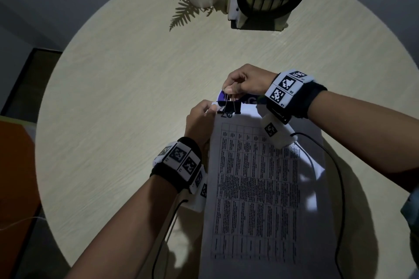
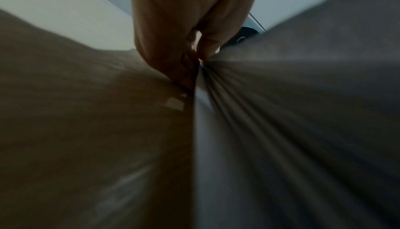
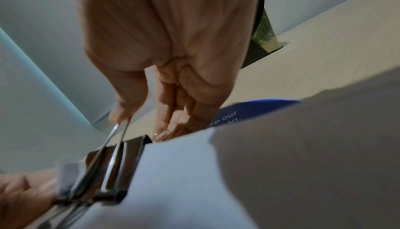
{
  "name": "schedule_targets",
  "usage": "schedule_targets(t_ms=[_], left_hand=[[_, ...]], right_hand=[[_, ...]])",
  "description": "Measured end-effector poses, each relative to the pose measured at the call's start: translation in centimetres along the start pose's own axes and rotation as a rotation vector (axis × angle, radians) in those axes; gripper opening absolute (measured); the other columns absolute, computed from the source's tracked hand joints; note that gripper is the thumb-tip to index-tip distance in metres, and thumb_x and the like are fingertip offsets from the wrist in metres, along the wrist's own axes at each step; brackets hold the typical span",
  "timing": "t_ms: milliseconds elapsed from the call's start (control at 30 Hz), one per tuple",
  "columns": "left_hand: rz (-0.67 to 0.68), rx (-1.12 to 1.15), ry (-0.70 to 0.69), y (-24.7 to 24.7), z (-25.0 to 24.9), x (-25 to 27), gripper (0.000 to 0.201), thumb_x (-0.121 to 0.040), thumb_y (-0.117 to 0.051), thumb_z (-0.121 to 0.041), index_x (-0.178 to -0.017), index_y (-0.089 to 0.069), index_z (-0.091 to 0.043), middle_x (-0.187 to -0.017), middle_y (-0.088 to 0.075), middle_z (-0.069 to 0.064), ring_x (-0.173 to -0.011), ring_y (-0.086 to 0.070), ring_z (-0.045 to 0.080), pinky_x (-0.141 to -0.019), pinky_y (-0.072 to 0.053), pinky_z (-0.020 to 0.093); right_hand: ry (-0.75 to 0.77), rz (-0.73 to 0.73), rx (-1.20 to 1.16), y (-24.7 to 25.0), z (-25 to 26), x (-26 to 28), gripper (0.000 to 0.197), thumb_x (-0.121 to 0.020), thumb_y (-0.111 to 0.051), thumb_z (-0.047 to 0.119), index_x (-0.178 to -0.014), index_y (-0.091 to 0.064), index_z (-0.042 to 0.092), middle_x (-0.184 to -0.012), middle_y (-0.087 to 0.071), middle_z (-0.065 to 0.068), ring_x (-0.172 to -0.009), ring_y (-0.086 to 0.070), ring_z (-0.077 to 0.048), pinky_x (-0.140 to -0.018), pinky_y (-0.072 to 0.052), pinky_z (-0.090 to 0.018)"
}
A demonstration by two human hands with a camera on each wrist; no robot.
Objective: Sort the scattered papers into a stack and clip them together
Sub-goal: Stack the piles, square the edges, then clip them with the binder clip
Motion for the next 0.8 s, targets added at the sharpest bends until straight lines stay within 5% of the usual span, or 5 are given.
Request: schedule_targets(t_ms=[267,367,433,700,800], left_hand=[[0.102,0.109,0.033,-0.1,0.3,0.8,0.043,-0.084,-0.057,-0.033,-0.121,-0.041,-0.018,-0.085,-0.064,0.003,-0.079,-0.063,0.023,-0.080,-0.052,0.041],[0.073,0.011,-0.042,0.1,-0.2,0.5,0.012,-0.083,-0.057,-0.029,-0.079,-0.056,-0.018,-0.074,-0.059,-0.002,-0.067,-0.056,0.012,-0.066,-0.048,0.028],[0.058,-0.032,-0.044,0.2,-0.1,0.2,0.026,-0.087,-0.056,-0.024,-0.062,-0.051,-0.019,-0.065,-0.054,-0.003,-0.061,-0.050,0.010,-0.060,-0.041,0.025],[0.016,-0.083,-0.046,0.0,0.1,-0.2,0.012,-0.084,-0.061,-0.017,-0.076,-0.064,-0.027,-0.088,-0.068,-0.001,-0.092,-0.066,0.023,-0.083,-0.054,0.037],[0.006,-0.076,-0.012,-0.2,0.5,-0.4,0.016,-0.083,-0.062,-0.016,-0.069,-0.065,-0.023,-0.079,-0.068,0.001,-0.086,-0.067,0.026,-0.082,-0.054,0.038]], right_hand=[[-0.166,0.086,-0.155,-0.3,-0.2,0.7,0.026,-0.089,-0.058,0.022,-0.098,-0.067,-0.001,-0.072,-0.064,-0.006,-0.058,-0.056,-0.013,-0.060,-0.047,-0.022],[-0.183,0.077,-0.107,-0.3,0.1,0.6,0.018,-0.088,-0.060,0.021,-0.085,-0.065,0.004,-0.067,-0.062,-0.003,-0.055,-0.055,-0.011,-0.057,-0.045,-0.021],[-0.159,0.039,-0.139,-0.5,0.2,0.5,0.012,-0.087,-0.060,0.015,-0.080,-0.062,0.006,-0.068,-0.059,-0.006,-0.058,-0.054,-0.013,-0.061,-0.044,-0.024],[-0.111,-0.113,-0.106,0.9,-0.4,0.8,0.023,-0.086,-0.060,0.008,-0.099,-0.061,-0.011,-0.069,-0.060,-0.010,-0.064,-0.056,-0.020,-0.079,-0.048,-0.041],[-0.099,-0.130,-0.080,1.5,-0.6,1.1,0.022,-0.086,-0.060,0.006,-0.099,-0.061,-0.012,-0.068,-0.059,-0.010,-0.061,-0.056,-0.017,-0.073,-0.050,-0.033]])
Point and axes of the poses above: each hand's wrist, its own x-axis away from the middle knuckle, its own y-axis out of the back of the hand, z = x × y, the point moved 4 cm from there along -x, towards the middle knuckle
